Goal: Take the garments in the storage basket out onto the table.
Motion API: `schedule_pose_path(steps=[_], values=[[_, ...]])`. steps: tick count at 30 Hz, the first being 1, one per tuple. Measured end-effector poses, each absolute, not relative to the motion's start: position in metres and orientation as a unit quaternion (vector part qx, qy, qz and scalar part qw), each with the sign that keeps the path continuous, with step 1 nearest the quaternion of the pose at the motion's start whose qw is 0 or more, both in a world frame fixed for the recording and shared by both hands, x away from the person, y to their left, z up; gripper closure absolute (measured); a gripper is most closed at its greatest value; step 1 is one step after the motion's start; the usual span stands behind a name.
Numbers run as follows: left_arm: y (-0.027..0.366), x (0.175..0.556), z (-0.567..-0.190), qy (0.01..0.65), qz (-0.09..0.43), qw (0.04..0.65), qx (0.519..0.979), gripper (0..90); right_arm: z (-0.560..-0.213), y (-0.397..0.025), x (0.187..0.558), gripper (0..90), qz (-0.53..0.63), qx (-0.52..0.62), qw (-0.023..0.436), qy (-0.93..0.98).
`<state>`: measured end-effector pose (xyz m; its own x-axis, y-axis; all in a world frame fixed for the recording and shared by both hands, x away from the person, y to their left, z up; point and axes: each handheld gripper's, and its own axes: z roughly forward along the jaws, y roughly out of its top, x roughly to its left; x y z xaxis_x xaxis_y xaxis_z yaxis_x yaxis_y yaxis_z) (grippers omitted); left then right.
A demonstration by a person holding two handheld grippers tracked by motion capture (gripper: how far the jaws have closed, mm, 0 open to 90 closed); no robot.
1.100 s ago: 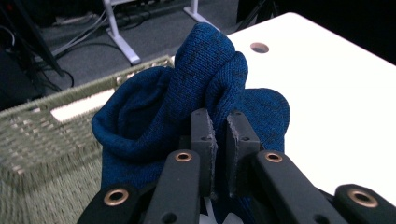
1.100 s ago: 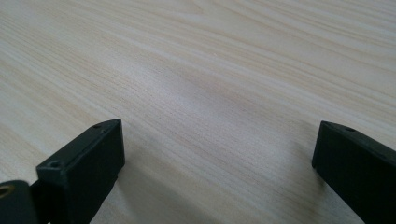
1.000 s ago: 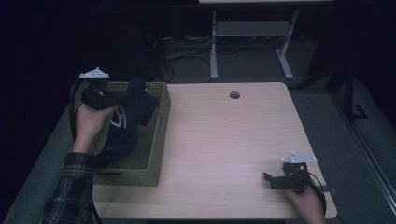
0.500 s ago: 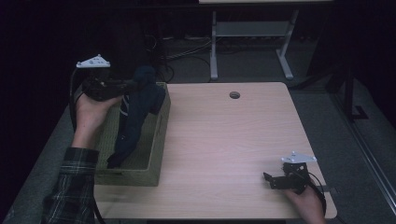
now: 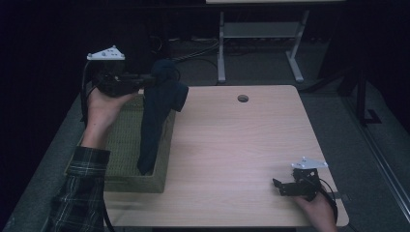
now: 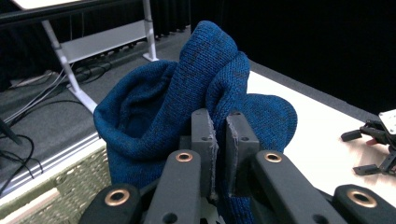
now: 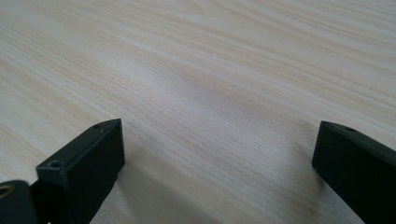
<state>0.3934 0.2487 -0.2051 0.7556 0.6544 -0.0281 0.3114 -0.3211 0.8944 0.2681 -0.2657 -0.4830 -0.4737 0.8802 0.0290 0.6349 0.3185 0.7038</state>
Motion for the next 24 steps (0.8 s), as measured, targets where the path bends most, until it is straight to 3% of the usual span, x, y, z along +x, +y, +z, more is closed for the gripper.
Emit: schedule_pose_path(steps=[24], values=[[0.177, 0.376, -0.157, 0.224, 0.169, 0.517, 0.808, 83.5, -0.483, -0.266, 0.268, 2.1, 0.334, 0.479, 0.184, 0.791]])
